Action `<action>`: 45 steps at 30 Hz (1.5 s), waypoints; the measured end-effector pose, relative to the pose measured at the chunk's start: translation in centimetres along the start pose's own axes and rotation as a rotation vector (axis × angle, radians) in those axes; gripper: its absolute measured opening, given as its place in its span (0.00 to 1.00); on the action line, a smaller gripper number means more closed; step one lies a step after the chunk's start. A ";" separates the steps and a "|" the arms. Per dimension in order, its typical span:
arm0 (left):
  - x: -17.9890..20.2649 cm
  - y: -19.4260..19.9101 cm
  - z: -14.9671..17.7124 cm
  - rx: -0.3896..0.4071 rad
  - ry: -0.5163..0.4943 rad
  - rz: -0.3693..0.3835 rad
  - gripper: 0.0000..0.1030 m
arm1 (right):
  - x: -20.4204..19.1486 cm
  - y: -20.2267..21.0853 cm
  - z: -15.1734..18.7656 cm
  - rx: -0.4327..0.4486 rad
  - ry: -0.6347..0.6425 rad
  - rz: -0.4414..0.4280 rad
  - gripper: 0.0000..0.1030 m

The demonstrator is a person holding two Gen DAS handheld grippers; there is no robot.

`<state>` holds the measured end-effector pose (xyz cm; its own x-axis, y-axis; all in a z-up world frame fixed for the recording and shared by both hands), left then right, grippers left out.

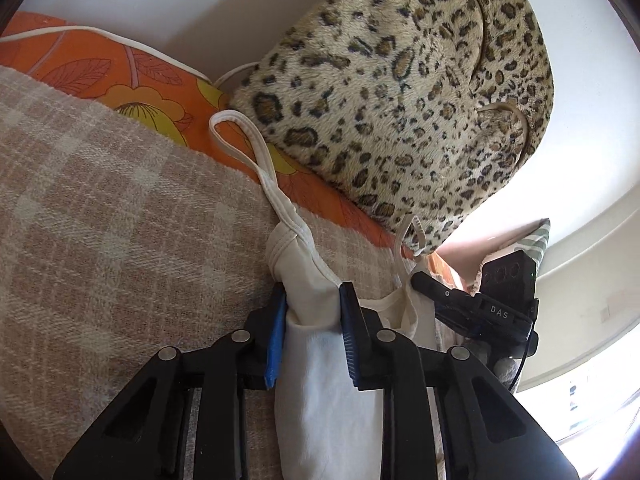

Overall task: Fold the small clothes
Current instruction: 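Grasp the white camisole straps with both tools, then fold the held straps down over the folded hem with both tools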

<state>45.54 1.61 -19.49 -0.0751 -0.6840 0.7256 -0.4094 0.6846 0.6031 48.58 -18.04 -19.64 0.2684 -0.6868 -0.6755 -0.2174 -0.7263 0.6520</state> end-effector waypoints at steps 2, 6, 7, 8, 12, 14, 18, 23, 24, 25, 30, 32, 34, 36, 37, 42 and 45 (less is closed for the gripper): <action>-0.1 0.2 -0.2 0.021 -0.005 -0.017 0.08 | 0.3 0.3 -0.4 0.011 0.003 0.007 0.09; -0.1 0.1 -0.8 0.037 -0.029 -0.048 0.08 | 1.3 0.2 -0.7 0.012 -0.010 0.039 0.09; -0.2 0.2 -0.9 0.045 -0.032 -0.061 0.08 | 1.6 0.0 -0.7 0.010 -0.006 0.064 0.09; -0.3 0.2 -1.0 0.051 -0.033 -0.069 0.07 | 1.5 0.0 -0.8 0.013 0.000 0.080 0.08; -0.7 0.8 -1.3 0.088 -0.026 -0.103 0.07 | 1.7 -0.1 -1.0 0.035 0.009 0.153 0.06; -0.8 1.0 -1.3 0.098 -0.021 -0.100 0.07 | 1.6 -0.1 -1.0 0.034 0.012 0.158 0.07; -1.0 1.1 -1.1 0.066 0.009 -0.062 0.29 | 2.1 1.4 -0.8 0.057 -0.066 0.071 0.30; -0.6 0.4 -0.8 0.028 0.032 -0.039 0.38 | 1.8 2.4 0.3 0.028 -0.052 0.026 0.30; -0.5 0.3 -0.9 0.031 0.035 -0.042 0.38 | 1.9 2.3 0.4 0.022 -0.055 0.026 0.30; -0.3 0.2 -1.0 0.035 0.037 -0.044 0.38 | 2.1 2.1 0.4 0.018 -0.062 0.019 0.30; -0.6 -0.5 -1.4 0.049 0.035 -0.054 0.05 | 1.3 0.6 0.0 0.009 -0.026 0.029 0.18; -0.7 -0.4 -1.5 0.057 0.043 -0.044 0.05 | 1.0 0.0 0.0 -0.005 0.001 0.068 0.06; -0.3 0.1 -1.6 0.072 0.026 -0.044 0.05 | 0.6 -0.2 -0.1 0.000 0.017 0.087 0.06; 0.4 0.6 -1.7 0.087 0.000 -0.050 0.05 | 0.3 0.1 -0.3 0.015 0.021 0.089 0.05; 0.8 0.9 -1.8 0.095 -0.013 -0.052 0.04 | 0.2 0.3 -0.4 0.023 0.022 0.086 0.05; 2.6 2.3 -2.0 0.123 -0.044 -0.035 0.03 | -1.5 2.1 -0.7 0.057 0.051 0.076 0.05; 3.7 3.4 -1.9 0.138 -0.065 -0.033 0.03 | -2.6 3.4 -0.7 0.075 0.056 0.064 0.05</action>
Point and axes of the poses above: each gripper's, at about its wrist camera, not at the fingertips, and y roughly against the way its jaws point, x to its right, z to its underside, the point moved 10 cm from there along -y, roughly the way its jaws point, and after that the axes turned 8 degrees about -x, right-handed, at the moved point
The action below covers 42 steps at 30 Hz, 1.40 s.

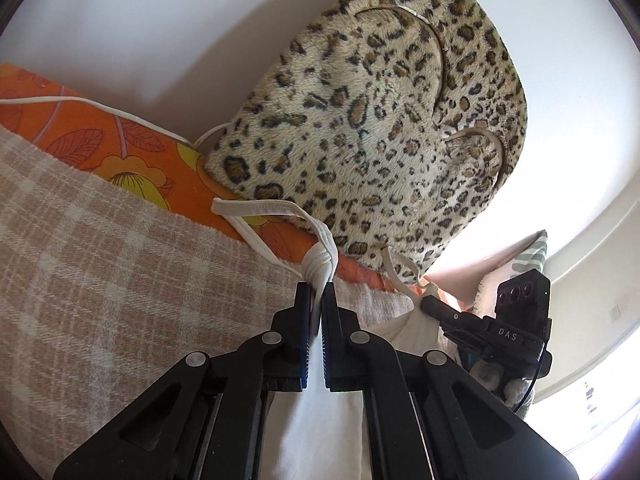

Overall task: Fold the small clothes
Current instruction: 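Fold the held straps down over the folded hem with both tools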

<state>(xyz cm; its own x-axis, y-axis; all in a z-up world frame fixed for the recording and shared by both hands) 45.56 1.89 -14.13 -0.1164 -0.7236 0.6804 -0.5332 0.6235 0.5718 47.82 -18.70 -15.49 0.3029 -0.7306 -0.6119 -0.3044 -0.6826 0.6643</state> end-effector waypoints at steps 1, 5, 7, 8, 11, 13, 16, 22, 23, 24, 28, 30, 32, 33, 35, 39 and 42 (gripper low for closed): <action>0.5 0.4 0.0 0.007 -0.013 0.002 0.03 | -0.4 0.5 0.0 0.006 0.007 -0.002 0.05; 2.3 2.7 0.3 0.028 -0.043 0.004 0.03 | -2.0 2.5 0.5 0.024 0.030 -0.012 0.05; 3.1 3.8 0.6 0.038 -0.067 -0.007 0.03 | -2.6 3.7 1.1 0.033 0.039 -0.017 0.05; 3.5 4.0 0.8 0.033 -0.085 -0.019 0.03 | -3.0 4.1 1.4 0.036 0.043 -0.024 0.05; 3.2 3.5 2.0 -0.011 -0.083 -0.022 0.03 | -3.8 4.6 2.3 0.033 0.063 0.012 0.05; 2.1 3.1 2.0 0.002 -0.050 -0.047 0.03 | -3.2 4.1 2.7 0.012 0.058 0.054 0.05; 0.2 2.0 1.4 -0.002 -0.005 -0.074 0.15 | -1.9 2.7 2.6 -0.001 0.050 0.099 0.05; -2.4 -2.0 0.5 -0.101 0.101 -0.040 0.30 | 1.2 0.5 1.2 -0.015 0.007 0.125 0.05; -2.6 -2.8 0.3 -0.115 0.113 -0.033 0.32 | 1.6 0.2 1.1 -0.021 0.004 0.125 0.05; -2.9 -3.6 0.2 -0.130 0.133 -0.024 0.33 | 1.9 -0.1 1.0 -0.028 0.004 0.124 0.05; -3.6 -5.8 -0.5 -0.153 0.238 0.042 0.33 | 2.8 -1.7 0.7 -0.060 0.006 0.133 0.10; -3.7 -6.0 -1.1 -0.130 0.260 0.058 0.30 | 3.3 -2.4 0.6 -0.078 -0.008 0.136 0.17; -3.3 -6.2 -1.1 -0.122 0.243 0.062 0.22 | 3.8 -2.8 0.5 -0.086 -0.026 0.132 0.22; -2.9 -6.3 -1.0 -0.124 0.208 0.053 0.08 | 3.9 -2.9 0.4 -0.088 -0.031 0.125 0.23; -2.5 -6.0 -1.0 -0.103 0.158 0.023 0.08 | 3.9 -3.1 0.4 -0.095 -0.037 0.110 0.25; -2.3 -4.6 -1.6 -0.054 0.186 0.041 0.08 | 3.6 -2.8 0.3 -0.075 -0.003 0.143 0.07; -1.1 -3.1 -1.8 -0.032 0.135 0.021 0.07 | 2.5 -1.9 0.2 -0.045 0.014 0.141 0.05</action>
Point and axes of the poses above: each gripper's, at about its wrist camera, not at the fingertips, and y roughly against the way its jaws point, x to its right, z to its underside, the point moved 10 cm from there along -y, roughly the way its jaws point, and after that the axes turned 8 degrees about -x, right-handed, at the moved point
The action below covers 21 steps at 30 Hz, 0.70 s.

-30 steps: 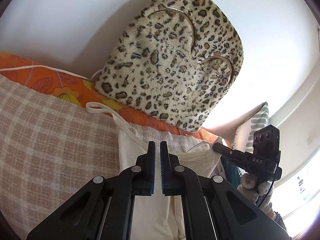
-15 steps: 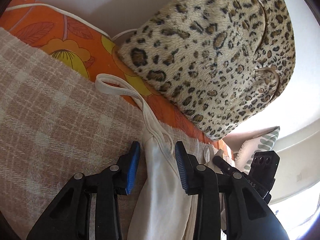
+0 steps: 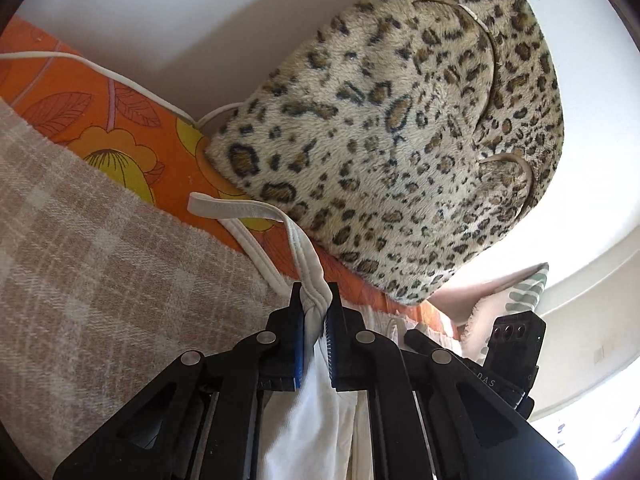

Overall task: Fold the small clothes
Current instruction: 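Fold the held straps down over the folded hem with both tools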

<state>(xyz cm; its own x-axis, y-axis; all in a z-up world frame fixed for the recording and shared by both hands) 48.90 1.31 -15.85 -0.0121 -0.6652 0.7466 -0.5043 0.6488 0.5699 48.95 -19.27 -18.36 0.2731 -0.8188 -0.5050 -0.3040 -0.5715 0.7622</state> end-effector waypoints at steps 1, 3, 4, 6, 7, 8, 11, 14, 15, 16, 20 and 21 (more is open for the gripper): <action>0.4 0.5 0.1 0.001 -0.015 -0.007 0.07 | -0.4 0.5 0.0 0.010 0.005 -0.004 0.05; 1.3 1.6 0.3 0.011 -0.033 -0.008 0.07 | -1.4 1.5 -0.1 0.027 0.014 -0.012 0.05; 1.9 2.0 0.4 0.019 -0.041 -0.006 0.07 | -1.9 2.1 0.0 0.036 0.018 -0.018 0.05; 3.0 3.0 0.8 0.024 -0.062 0.000 0.07 | -3.0 3.3 0.2 0.051 0.028 -0.027 0.04; 3.6 3.5 1.1 0.030 -0.072 0.002 0.07 | -3.5 4.0 0.3 0.058 0.036 -0.029 0.04; 4.1 4.2 1.4 0.033 -0.085 0.003 0.07 | -4.1 4.6 0.6 0.063 0.046 -0.031 0.04; 5.5 5.7 2.2 0.046 -0.109 0.003 0.06 | -5.5 6.5 1.2 0.082 0.064 -0.038 0.04; 6.4 7.1 3.5 0.055 -0.127 0.002 0.06 | -6.7 8.6 2.2 0.105 0.064 -0.051 0.04; 6.7 7.7 4.0 0.060 -0.132 0.004 0.06 | -7.0 9.3 2.6 0.112 0.062 -0.056 0.04; 6.9 8.1 4.4 0.064 -0.134 0.004 0.06 | -7.3 9.8 3.1 0.117 0.059 -0.061 0.04; 7.7 9.6 6.4 0.069 -0.138 0.020 0.06 | -8.3 12.0 5.5 0.124 0.060 -0.064 0.04; 8.0 10.0 7.0 0.069 -0.145 0.021 0.06 | -8.4 12.5 6.1 0.124 0.063 -0.062 0.04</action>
Point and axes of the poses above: each gripper's, at about its wrist camera, not at the fingertips, and y roughly against the way its jaws point, x to its right, z to its underside, the point moved 10 cm from there along -y, roughly the way its jaws point, and after that the axes turned 8 degrees about -x, right-handed, at the moved point
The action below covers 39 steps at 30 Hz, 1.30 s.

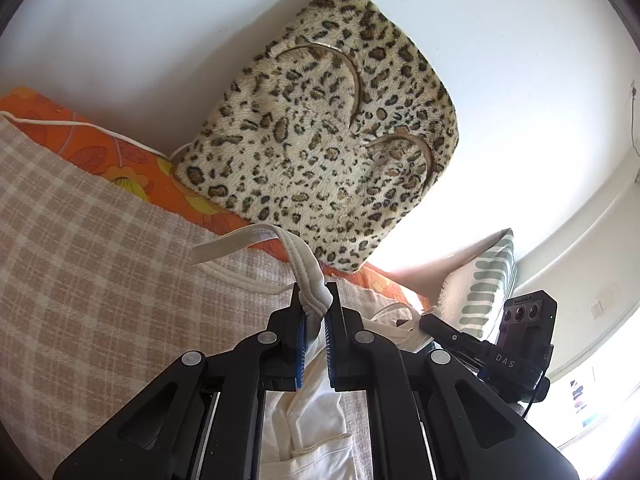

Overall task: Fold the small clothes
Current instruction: 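Fold the held straps down over the folded hem with both tools, then open both tools to release the straps onto the bundle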

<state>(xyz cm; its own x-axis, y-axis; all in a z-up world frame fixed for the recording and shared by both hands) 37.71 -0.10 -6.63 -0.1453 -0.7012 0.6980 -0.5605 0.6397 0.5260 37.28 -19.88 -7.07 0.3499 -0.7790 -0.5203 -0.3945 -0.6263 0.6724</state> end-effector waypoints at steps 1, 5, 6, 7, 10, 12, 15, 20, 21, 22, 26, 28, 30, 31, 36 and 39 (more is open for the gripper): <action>0.3 0.4 0.5 0.003 -0.005 0.000 0.06 | -0.2 0.4 0.4 0.001 0.002 0.006 0.04; 1.0 2.1 2.9 0.003 -0.007 0.007 0.06 | -0.9 2.3 2.5 0.012 -0.005 0.005 0.04; 1.1 2.5 3.5 0.004 -0.008 0.005 0.06 | -1.2 2.7 3.0 0.013 -0.002 0.008 0.04; 1.1 3.0 4.2 0.003 -0.008 0.005 0.06 | -1.4 3.1 3.6 0.014 0.004 0.015 0.04; 1.2 4.2 6.4 -0.003 -0.005 0.003 0.06 | -2.2 4.0 5.7 0.009 0.017 0.023 0.04; 1.4 4.9 8.2 -0.018 -0.022 -0.003 0.06 | -2.9 4.8 7.2 0.008 0.023 0.020 0.04; 1.3 5.4 11.0 -0.047 -0.054 -0.025 0.06 | -3.6 5.6 9.8 -0.001 0.038 0.026 0.04; -0.3 4.8 14.7 -0.101 -0.055 -0.064 0.06 | -3.1 5.2 14.4 -0.043 0.033 0.046 0.04; -0.6 4.8 15.3 -0.107 -0.060 -0.073 0.06 | -2.8 5.0 15.3 -0.053 0.032 0.053 0.05; -0.9 4.8 15.8 -0.116 -0.067 -0.081 0.06 | -2.5 4.6 16.1 -0.065 0.032 0.059 0.05; -2.0 4.7 17.3 -0.138 -0.075 -0.114 0.06 | -1.4 3.5 18.8 -0.104 0.032 0.072 0.05; -2.6 4.8 17.9 -0.149 -0.067 -0.118 0.06 | -0.8 3.2 19.6 -0.114 0.024 0.070 0.05; -2.9 4.9 18.5 -0.161 -0.078 -0.134 0.06 | -0.3 3.2 20.0 -0.118 0.020 0.078 0.05; -3.0 5.1 18.9 -0.168 -0.091 -0.141 0.06 | 0.0 3.3 20.2 -0.121 0.019 0.084 0.05; -3.6 6.3 21.0 -0.226 -0.127 -0.192 0.14 | 0.8 3.7 21.4 -0.168 0.025 0.117 0.20; -4.2 7.5 22.7 -0.268 -0.138 -0.219 0.14 | 1.4 4.2 22.6 -0.209 0.011 0.136 0.32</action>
<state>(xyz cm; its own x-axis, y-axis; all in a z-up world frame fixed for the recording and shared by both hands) 15.64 0.54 -16.62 -0.1641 -0.8547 0.4925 -0.3598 0.5168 0.7768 16.86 -24.26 -16.84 0.3152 -0.8547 -0.4125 -0.2546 -0.4948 0.8309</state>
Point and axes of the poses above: each gripper's, at about its wrist camera, not at the fingertips, and y roughly against the way its jaws point, x to its right, z to its underside, the point moved 10 cm from there along -y, roughly the way its jaws point, and after that the axes turned 8 degrees about -x, right-handed, at the moved point
